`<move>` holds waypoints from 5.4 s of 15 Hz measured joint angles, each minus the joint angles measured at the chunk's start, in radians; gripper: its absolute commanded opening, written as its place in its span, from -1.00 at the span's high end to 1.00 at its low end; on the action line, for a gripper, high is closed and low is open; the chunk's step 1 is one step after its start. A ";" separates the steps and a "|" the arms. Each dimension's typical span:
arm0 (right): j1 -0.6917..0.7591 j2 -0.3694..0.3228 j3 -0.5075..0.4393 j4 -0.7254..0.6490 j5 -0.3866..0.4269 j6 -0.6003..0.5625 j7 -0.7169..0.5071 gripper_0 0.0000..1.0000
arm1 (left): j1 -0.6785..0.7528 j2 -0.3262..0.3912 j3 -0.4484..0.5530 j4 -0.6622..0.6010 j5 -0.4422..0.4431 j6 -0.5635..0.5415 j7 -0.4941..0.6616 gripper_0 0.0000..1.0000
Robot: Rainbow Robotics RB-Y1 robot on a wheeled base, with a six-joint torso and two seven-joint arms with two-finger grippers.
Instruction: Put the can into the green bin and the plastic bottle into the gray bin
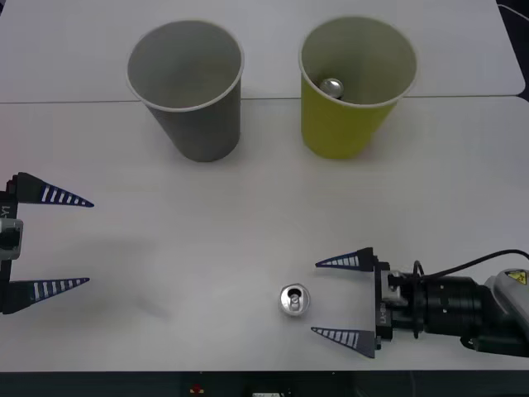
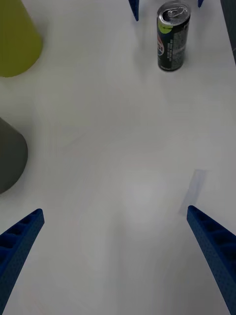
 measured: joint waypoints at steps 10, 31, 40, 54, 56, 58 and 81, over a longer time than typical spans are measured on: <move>-0.042 0.090 0.105 0.076 0.000 0.136 0.061 -1.00 | 0.000 0.000 0.000 0.000 0.000 0.000 0.000 -1.00; -0.046 0.053 0.137 0.067 -0.091 0.117 0.054 1.00 | 0.000 0.000 0.000 0.000 0.000 0.000 0.000 -1.00; 0.006 -0.190 0.152 -0.226 -0.195 0.236 -0.357 1.00 | 0.000 0.000 0.000 0.000 0.000 0.000 0.000 -1.00; 0.040 -0.232 -0.250 -0.842 0.479 0.081 -1.565 1.00 | 0.000 0.000 0.000 0.000 0.000 0.000 0.000 -1.00; -0.009 -0.237 -0.294 -0.896 0.527 -0.021 -1.703 1.00 | 0.000 0.000 0.000 0.000 0.000 0.000 0.000 -1.00; -0.079 -0.247 -0.334 -0.926 0.549 -0.132 -1.803 1.00 | 0.000 0.000 0.000 0.000 0.000 0.000 0.000 -1.00; -0.837 -0.384 -0.122 -0.418 0.656 -0.301 -1.812 1.00 | 0.000 0.000 0.000 0.000 0.000 0.000 0.000 -1.00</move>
